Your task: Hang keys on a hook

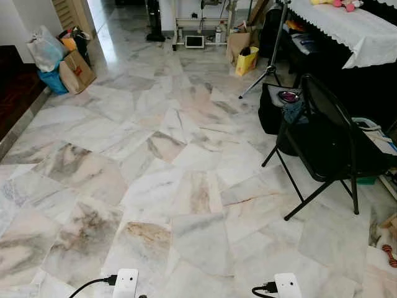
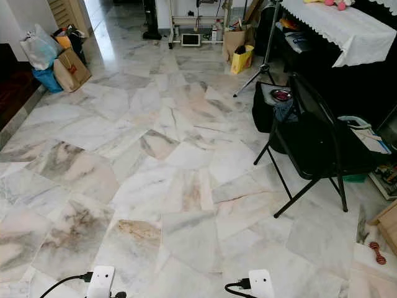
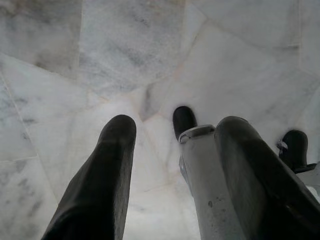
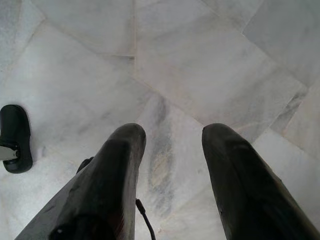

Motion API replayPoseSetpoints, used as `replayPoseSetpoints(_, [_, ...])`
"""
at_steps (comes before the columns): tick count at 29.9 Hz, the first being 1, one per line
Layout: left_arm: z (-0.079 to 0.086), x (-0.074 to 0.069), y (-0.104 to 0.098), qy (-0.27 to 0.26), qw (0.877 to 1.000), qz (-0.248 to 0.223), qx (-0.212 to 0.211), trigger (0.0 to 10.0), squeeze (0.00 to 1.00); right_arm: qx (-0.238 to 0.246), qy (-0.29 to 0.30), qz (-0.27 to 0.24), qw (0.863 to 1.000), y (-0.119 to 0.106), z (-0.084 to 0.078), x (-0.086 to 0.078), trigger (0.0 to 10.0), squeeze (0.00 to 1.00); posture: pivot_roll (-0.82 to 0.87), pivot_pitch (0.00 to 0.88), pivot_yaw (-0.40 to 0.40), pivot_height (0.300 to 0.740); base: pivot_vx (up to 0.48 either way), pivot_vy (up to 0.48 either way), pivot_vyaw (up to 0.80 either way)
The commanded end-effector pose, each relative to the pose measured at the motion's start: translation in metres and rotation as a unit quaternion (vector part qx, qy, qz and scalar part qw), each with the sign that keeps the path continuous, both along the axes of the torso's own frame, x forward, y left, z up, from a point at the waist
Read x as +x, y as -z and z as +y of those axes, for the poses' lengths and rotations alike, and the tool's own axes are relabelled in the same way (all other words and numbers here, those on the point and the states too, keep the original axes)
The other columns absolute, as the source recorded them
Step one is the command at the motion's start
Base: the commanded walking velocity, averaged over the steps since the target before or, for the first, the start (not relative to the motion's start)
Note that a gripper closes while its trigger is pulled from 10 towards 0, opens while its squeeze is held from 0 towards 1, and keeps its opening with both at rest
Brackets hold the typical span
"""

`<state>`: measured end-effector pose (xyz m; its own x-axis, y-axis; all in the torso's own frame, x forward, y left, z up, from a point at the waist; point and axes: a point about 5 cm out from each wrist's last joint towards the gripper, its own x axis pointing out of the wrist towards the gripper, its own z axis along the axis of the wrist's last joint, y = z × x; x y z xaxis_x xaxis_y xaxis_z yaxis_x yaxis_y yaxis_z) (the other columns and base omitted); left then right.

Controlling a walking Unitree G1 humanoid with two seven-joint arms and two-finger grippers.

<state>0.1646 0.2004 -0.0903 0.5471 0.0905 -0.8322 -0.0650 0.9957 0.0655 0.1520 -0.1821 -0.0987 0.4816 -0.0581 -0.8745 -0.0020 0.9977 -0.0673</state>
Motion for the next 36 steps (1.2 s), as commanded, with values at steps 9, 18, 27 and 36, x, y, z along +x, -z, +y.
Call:
replayPoseSetpoints(9, [0.0739, -0.0461, -0.0038, -0.106, 0.994, 0.005, -0.025, 10.0, 0.00, 0.095, 0.080, -0.053, 0.991, -0.0172, -0.0203, 0.0320, 10.0, 0.00, 0.01, 0.000, -0.069, 0.740, 0.000, 0.000, 0.00])
replayPoseSetpoints(18, [0.0763, -0.0451, -0.0056, -0.111, 0.993, -0.009, -0.033, 10.0, 0.00, 0.103, 0.082, -0.051, 0.990, -0.0173, -0.0220, 0.0316, 10.0, 0.00, 0.02, 0.000, -0.075, 0.740, 0.000, 0.000, 0.00])
replayPoseSetpoints(27, [0.0780, -0.0471, -0.0054, -0.086, 0.996, 0.007, -0.023, 10.0, 0.00, 0.101, 0.069, -0.041, 0.992, -0.0163, -0.0199, 0.0304, 10.0, 0.00, 0.02, 0.000, -0.064, 0.740, 0.000, 0.000, -0.48])
replayPoseSetpoints(36, [0.0759, -0.0476, -0.0046, -0.077, 0.997, 0.009, -0.021, 10.0, 0.00, 0.102, 0.067, -0.036, 0.992, -0.0157, -0.0196, 0.0293, 10.0, 0.00, 0.02, 0.000, -0.067, 0.740, 0.000, 0.000, -0.68])
